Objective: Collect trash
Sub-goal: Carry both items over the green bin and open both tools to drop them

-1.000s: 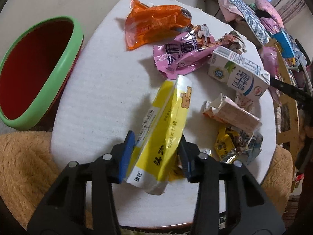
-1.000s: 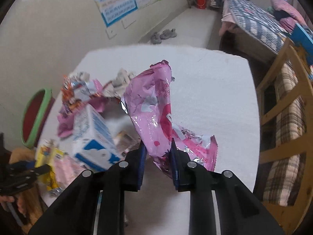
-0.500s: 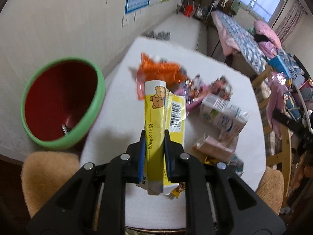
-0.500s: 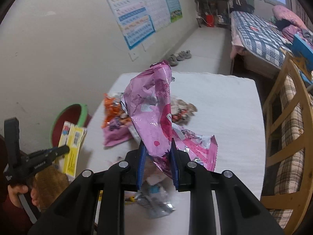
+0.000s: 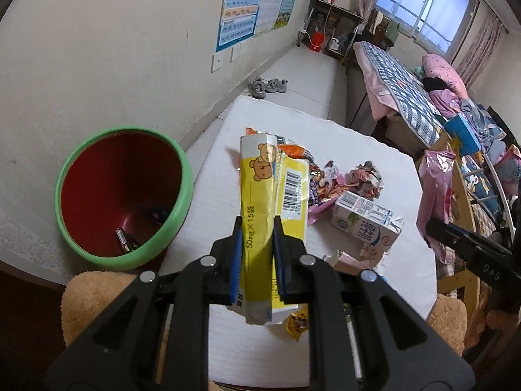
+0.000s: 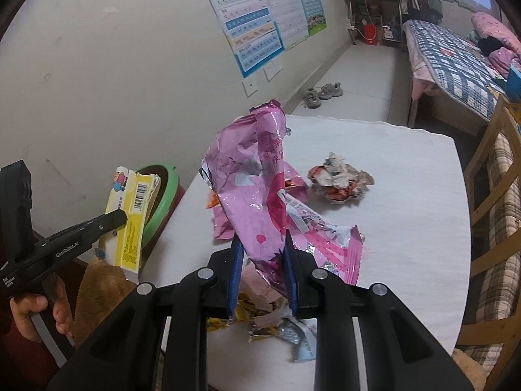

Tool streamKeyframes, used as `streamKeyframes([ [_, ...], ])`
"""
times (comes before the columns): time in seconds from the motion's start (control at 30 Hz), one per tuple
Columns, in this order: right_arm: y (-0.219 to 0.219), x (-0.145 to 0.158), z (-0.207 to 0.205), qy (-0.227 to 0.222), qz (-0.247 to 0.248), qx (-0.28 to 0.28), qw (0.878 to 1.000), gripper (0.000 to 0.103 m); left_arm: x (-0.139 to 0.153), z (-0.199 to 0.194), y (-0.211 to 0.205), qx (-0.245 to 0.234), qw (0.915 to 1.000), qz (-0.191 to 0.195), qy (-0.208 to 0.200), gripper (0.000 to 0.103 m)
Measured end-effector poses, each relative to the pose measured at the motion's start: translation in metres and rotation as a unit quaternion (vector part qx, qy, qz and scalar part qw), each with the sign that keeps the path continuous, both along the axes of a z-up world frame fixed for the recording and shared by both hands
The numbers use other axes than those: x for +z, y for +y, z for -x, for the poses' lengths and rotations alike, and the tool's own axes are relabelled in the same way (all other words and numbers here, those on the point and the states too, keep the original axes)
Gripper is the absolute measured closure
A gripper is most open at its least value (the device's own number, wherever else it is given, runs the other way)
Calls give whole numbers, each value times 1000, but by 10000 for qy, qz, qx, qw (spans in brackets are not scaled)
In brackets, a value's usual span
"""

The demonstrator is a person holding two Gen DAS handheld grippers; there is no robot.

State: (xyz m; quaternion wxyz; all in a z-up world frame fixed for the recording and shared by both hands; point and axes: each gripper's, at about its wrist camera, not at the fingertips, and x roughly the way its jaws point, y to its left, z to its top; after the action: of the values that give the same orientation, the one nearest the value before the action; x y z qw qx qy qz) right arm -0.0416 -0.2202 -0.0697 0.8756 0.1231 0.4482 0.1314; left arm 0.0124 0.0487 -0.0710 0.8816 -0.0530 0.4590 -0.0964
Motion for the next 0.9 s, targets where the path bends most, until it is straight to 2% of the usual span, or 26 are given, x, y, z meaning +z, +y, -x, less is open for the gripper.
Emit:
streamKeyframes([
  [0.47,54,17,-15,-183,-1,556,9983,80,3,0,39,450,9987,-159,-191,87],
  [0.7,97,23,-29,-381,64,975,9945,80,8,2,73,830,9959,-191,-304,87],
  [0.9,136,19,-43,-328,82,1334,9905,80,3,-4,102,1134,9928,-261,-287,87],
])
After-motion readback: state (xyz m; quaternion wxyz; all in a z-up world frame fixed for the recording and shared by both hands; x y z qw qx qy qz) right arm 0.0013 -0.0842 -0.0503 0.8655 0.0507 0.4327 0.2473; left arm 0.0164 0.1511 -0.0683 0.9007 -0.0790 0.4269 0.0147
